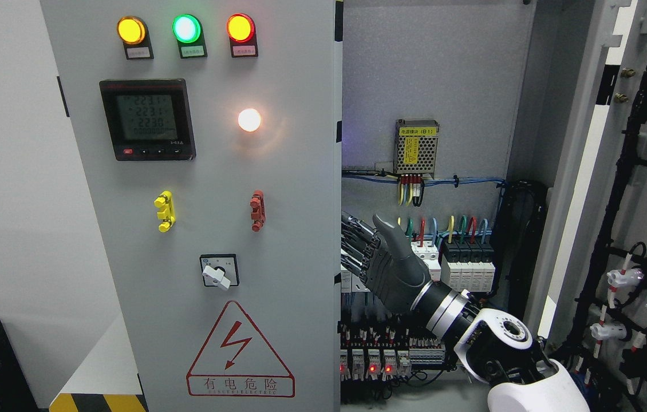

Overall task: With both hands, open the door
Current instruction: 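Hook the right fingers behind the light-panel door's inner edge, then pull the light-panel door toward the robot with the right hand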

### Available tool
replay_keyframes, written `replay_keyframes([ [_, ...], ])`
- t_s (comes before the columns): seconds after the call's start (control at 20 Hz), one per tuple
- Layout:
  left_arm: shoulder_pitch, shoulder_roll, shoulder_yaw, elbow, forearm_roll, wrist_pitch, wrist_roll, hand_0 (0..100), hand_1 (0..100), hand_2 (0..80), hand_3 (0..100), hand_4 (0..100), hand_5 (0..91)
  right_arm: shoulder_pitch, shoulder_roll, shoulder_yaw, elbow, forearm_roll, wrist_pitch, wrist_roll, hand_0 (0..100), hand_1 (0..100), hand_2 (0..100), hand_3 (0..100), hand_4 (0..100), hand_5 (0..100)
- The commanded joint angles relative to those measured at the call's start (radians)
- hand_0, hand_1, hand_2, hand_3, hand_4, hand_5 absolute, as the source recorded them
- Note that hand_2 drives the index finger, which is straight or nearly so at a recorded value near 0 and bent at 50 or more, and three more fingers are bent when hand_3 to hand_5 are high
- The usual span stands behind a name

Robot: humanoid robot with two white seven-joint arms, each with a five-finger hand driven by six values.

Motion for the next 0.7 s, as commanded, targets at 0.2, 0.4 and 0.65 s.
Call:
replay_keyframes([
  [0.2, 0.000, 0.000, 0.000, 0.000, 0.018, 0.000, 0.001, 12, 56, 0.0, 0, 0, 0.0, -0.001, -0.001, -0.001, -0.006, 0.000, 0.006, 0.039, 6, 14, 0, 0, 0, 0],
  [0.4, 0.000, 0.000, 0.000, 0.000, 0.018, 0.000, 0.001, 12, 56, 0.0, 0, 0, 0.0, -0.001, -0.003, -0.001, -0.006, 0.000, 0.008, 0.041, 6, 14, 0, 0, 0, 0],
  [0.65, 0.000, 0.000, 0.000, 0.000, 0.018, 0.000, 0.001, 12, 56, 0.0, 0, 0, 0.0, -0.001, -0.003, -0.001, -0.008, 0.000, 0.008, 0.044, 6, 14, 0, 0, 0, 0],
])
